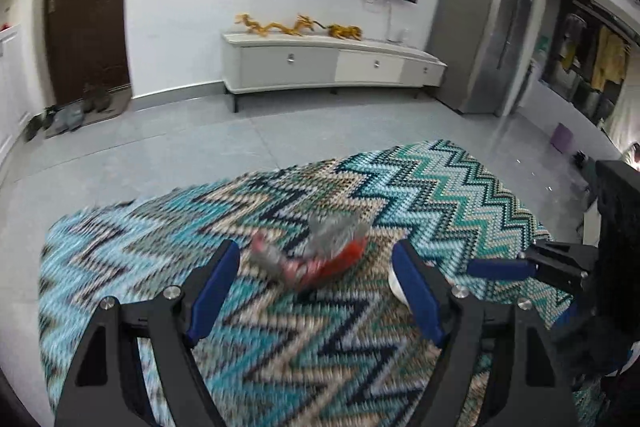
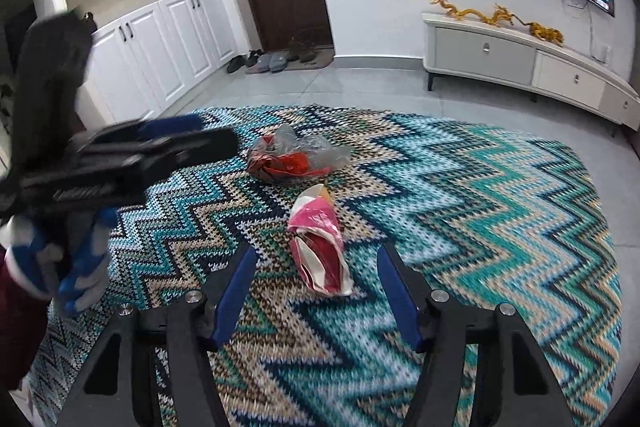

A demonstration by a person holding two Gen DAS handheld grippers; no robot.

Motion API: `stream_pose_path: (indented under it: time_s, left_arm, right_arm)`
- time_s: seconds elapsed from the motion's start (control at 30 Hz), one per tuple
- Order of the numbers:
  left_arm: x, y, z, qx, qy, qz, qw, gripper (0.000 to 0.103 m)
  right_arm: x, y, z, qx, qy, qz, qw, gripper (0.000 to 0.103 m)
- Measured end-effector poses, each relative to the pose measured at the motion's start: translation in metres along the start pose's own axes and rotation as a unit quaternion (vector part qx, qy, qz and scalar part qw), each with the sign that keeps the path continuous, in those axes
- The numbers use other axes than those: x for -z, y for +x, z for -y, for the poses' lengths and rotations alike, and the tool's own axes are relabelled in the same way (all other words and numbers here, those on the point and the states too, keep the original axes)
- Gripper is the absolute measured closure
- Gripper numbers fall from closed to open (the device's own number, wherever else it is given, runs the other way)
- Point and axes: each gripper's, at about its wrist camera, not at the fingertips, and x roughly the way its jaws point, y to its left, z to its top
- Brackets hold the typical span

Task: Collect trash
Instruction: 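Grasp the red chip bag with the left tool while the right tool grasps the pink printed bag, then carry both bags to the bin and open both tools to drop them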

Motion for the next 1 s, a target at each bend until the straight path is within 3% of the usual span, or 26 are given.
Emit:
stream_pose_path:
  time_s: [0.2,0.27,0.33,0.4,0.5,0.77,1.0]
  left_arm:
    - [-0.004,0.041,0.002,0.042,0.039,-0.049,0.9971,0.039]
    - [0.000,0.050,0.000,0.049,0.043,-0.066,0.9956,0.049]
    - [0.005,0.057,-0.002,0.050,0.041,-0.087,0.9941,0.069]
    - [0.011,0.057,-0.006,0.045,0.033,-0.092,0.9942,0.077]
    - [0.015,0.047,-0.011,0.046,0.016,-0.087,0.9951,0.087]
    - [0.034,-0.012,0.002,0.021,-0.015,-0.055,0.9981,0.090]
    - [0.059,-0.085,0.050,-0.012,-0.014,-0.020,0.9996,0.090]
  right_arm:
    - [-0.001,0.017,0.001,-0.007,-0.007,-0.012,1.000,0.049]
    - [-0.001,0.021,0.001,-0.007,-0.006,-0.016,1.000,0.052]
    - [-0.001,0.026,0.002,-0.007,-0.005,-0.021,1.000,0.059]
    - [0.000,0.029,0.002,-0.005,-0.004,-0.024,1.000,0.072]
    - [0.001,0.025,0.002,-0.005,-0.005,-0.018,1.000,0.073]
    - [0.027,-0.028,-0.006,-0.009,0.022,0.014,1.000,0.074]
    - [0.054,-0.098,-0.015,0.004,0.044,0.043,0.998,0.074]
